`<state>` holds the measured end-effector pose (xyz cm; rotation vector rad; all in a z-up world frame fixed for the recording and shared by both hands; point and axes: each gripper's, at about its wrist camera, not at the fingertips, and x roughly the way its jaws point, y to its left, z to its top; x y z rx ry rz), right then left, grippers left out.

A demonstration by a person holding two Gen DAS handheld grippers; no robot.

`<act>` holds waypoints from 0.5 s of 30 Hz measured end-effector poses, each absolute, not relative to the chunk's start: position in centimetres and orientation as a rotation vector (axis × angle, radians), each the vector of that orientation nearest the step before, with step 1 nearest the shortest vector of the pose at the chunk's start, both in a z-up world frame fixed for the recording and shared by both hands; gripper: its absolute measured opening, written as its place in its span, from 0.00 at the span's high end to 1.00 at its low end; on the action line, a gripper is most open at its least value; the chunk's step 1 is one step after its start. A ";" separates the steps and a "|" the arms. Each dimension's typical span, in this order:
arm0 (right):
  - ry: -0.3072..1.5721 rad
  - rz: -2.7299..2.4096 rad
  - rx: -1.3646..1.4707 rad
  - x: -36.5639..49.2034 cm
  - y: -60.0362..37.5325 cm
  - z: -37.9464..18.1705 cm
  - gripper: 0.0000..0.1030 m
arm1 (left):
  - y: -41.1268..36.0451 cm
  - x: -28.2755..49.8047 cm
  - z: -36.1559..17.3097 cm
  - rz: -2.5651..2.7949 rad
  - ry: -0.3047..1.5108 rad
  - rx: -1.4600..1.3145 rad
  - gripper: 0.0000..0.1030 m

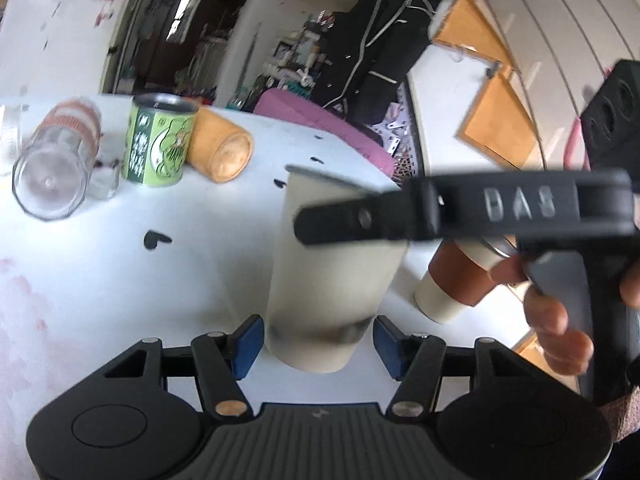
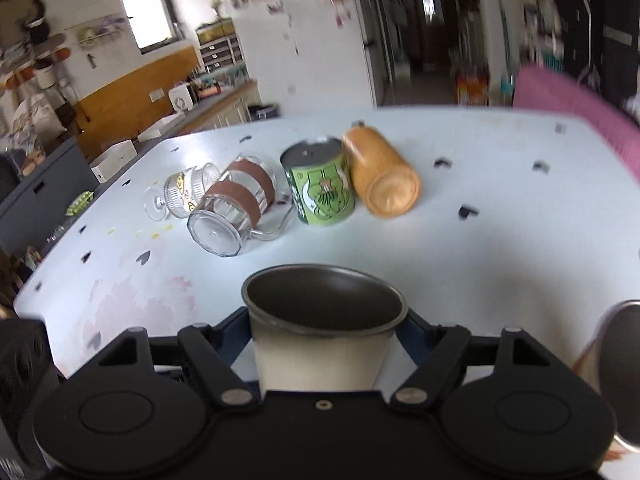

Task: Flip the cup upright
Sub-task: 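Lower the upright cream cup beside the brown-banded cup and open the right gripper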

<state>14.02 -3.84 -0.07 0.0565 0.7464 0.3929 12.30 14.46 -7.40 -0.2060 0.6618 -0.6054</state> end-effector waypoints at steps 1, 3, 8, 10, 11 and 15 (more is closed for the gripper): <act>0.730 0.387 0.039 13.4 -3.9 -0.1 0.25 | 14.3 12.0 -7.4 -0.611 0.646 -0.185 0.42; 0.712 0.382 0.018 12.2 -4.0 -0.4 0.25 | 13.9 11.4 -7.7 -0.622 0.624 -0.131 0.42; 0.657 0.378 0.001 9.9 -4.2 -1.2 0.26 | 12.4 11.0 -8.5 -0.629 0.615 -0.029 0.46; 0.628 0.363 -0.029 9.1 -3.9 -1.5 0.26 | 12.1 11.2 -8.6 -0.646 0.616 -0.027 0.49; 0.613 0.352 -0.046 8.8 -3.8 -1.6 0.26 | 12.0 11.4 -8.7 -0.655 0.616 -0.030 0.49; 0.576 0.303 -0.071 8.6 -4.5 -2.1 0.26 | 10.7 12.4 -9.2 -0.692 0.622 -0.041 0.59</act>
